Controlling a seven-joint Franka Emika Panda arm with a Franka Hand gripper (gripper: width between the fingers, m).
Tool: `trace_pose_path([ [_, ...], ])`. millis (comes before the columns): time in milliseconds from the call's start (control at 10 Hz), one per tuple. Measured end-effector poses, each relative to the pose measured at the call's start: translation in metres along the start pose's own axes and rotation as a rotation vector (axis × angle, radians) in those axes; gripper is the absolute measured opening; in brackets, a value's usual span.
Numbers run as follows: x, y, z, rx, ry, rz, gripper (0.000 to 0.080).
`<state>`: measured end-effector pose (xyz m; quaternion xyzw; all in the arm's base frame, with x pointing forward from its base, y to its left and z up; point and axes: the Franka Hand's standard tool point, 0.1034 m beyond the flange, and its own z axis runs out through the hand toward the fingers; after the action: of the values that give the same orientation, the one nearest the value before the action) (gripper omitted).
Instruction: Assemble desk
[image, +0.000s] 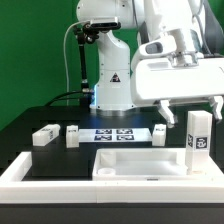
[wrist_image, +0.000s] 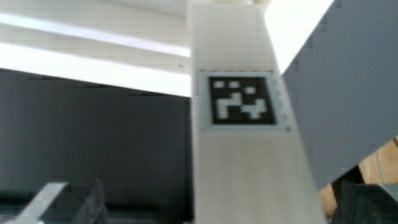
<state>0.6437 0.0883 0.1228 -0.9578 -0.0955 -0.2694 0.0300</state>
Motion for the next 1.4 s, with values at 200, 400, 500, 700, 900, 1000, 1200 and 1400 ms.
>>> trace_pose_path([
  [200,0.01,-0.004,-0.002,0.017,-0.037,0.015,0.0648],
  [400,0.013,-0.023,0.001,0.059,-0.159,0.05,0.0648],
  [500,0.005,-0.026,0.0,0.083,-0.269,0.05,0.0648],
  [700,0.005,-0.028,-0.002,0.111,-0.385,0.05,0.0648],
  [900,-0.001,-0.01,-0.002,0.105,-0.455,0.062,0.0648],
  [1000,0.0,-0.009,-0.003,0.097,-0.481,0.115,0.0648],
  [1200,0.001,-0.008,-0.001,0.095,-0.485,0.128,0.0648],
  [1400,0.0,-0.008,-0.001,0.095,-0.486,0.128,0.0648],
])
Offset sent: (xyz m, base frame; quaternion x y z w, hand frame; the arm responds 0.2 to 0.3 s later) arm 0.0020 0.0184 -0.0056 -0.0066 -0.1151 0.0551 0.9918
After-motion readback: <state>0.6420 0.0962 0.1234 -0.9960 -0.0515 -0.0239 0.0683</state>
